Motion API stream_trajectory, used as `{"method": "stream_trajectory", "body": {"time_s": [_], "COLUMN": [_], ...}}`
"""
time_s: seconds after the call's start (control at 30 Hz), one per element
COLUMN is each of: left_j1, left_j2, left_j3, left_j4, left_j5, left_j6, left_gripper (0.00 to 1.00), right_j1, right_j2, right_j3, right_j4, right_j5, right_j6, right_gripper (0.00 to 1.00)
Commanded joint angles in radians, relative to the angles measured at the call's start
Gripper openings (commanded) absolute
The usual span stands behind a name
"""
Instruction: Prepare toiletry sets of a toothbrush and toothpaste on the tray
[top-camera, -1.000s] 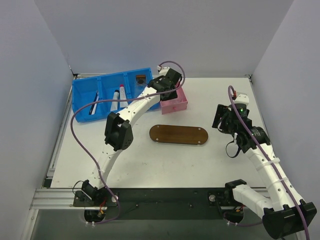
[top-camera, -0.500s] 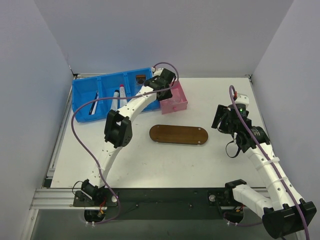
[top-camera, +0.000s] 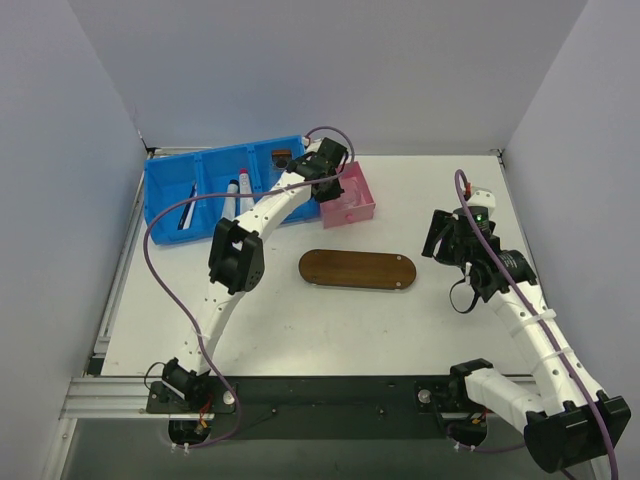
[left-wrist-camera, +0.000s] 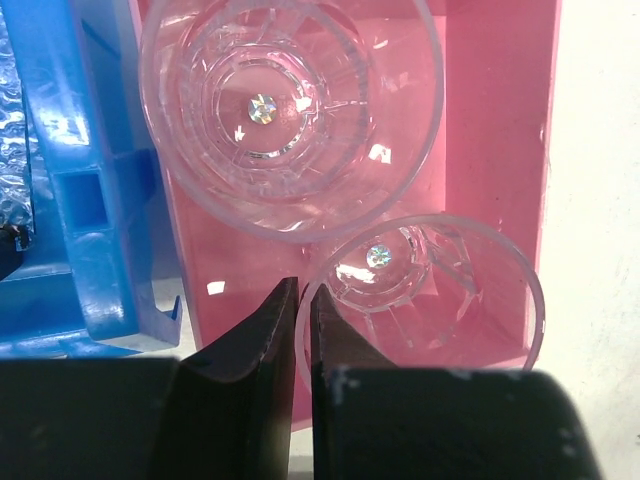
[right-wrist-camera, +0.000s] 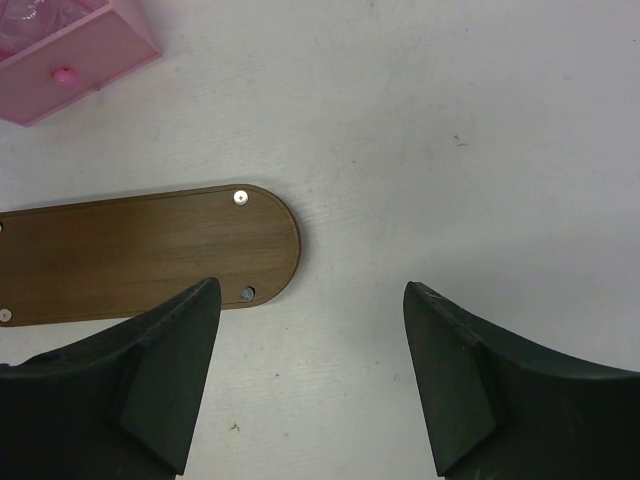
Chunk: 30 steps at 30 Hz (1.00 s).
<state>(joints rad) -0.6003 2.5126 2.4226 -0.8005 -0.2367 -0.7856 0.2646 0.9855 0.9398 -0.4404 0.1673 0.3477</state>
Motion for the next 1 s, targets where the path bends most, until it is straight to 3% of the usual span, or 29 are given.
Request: {"method": "stream_trajectory", "body": {"time_s": [0.0, 0.3, 0.6, 0.77, 0.97], "left_j1": [0.004, -0.007, -0.064, -0.121, -0.236], "left_j2": [-0.046, -0.142, -0.356, -0.451, -0.543], "left_j3": [0.032, 0.02, -0.114, -0.204, -0.385], "left_j4": [0.075, 0.103, 0.093, -0.003, -0.111], "left_j5": [0.02, 0.013, 0.0, -0.006, -0.027], "left_j6": [-0.004, 0.068, 0.19, 0.318, 0.348], "left_gripper": [0.0, 0.0, 0.0, 0.0, 0.0], "right_j1": [0.008, 0.008, 0.012, 0.018, 0.041], "right_j2": [0.01, 0.025, 0.053, 0.074, 0.133], "right_j3": [0.039, 0.1, 0.195, 0.26, 0.324], "right_j4": [-0.021, -0.02, -0.037, -0.072, -0.142], "right_j5": [0.017, 0.021, -0.031, -0.124, -0.264], "right_j6": [-0.001, -0.006, 0.042, 0.089, 0.135], "right_gripper": [0.68, 0.69, 0.7, 0.63, 0.55]}}
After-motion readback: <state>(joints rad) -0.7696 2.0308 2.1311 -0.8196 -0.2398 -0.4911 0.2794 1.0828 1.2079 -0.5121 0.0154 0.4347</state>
